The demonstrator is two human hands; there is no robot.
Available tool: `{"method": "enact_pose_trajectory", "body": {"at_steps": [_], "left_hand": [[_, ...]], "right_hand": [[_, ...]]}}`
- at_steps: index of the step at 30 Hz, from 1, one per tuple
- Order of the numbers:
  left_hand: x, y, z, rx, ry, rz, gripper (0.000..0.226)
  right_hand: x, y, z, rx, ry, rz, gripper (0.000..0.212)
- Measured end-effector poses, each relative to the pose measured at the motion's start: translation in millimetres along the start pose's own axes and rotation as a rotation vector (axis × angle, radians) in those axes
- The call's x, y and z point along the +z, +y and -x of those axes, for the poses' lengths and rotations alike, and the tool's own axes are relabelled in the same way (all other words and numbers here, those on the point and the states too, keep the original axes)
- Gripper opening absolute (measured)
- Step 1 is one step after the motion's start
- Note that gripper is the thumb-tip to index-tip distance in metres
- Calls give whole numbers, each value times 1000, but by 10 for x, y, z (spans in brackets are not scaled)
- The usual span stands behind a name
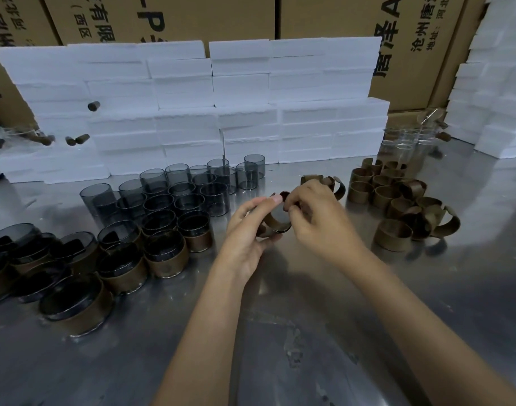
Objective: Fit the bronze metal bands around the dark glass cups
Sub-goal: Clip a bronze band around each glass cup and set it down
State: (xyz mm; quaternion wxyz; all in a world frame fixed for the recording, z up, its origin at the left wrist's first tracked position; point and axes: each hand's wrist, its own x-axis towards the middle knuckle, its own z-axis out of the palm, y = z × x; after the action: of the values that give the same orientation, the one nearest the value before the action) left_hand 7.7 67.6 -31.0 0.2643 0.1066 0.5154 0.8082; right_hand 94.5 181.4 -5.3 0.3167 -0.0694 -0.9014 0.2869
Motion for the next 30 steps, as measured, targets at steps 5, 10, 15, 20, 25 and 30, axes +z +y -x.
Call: {"method": "enact_pose_trajectory", "body": {"at_steps": [5,10,15,20,25,30], "left_hand": [[3,54,8,-19,-6,44,54],[-39,56,2,-40,-33,78,55],[-76,13,-52,-44,-76,61,41],[-86,-16,-89,-26,-111,32,33],[-100,-22,-104,-17,-146,10,40],[-111,-22,-90,-10,-151,15,47]], "right_hand": [[134,-50,-124,564,72,-665,40],[424,-15,-60,641,-208,-884,91],[520,68,-60,636,-103,-931,119],[565,82,-66,660,-3,-943,121],[562,90,-52,668,-21,-943,123],[540,68,-19,654,-9,-965,103]]}}
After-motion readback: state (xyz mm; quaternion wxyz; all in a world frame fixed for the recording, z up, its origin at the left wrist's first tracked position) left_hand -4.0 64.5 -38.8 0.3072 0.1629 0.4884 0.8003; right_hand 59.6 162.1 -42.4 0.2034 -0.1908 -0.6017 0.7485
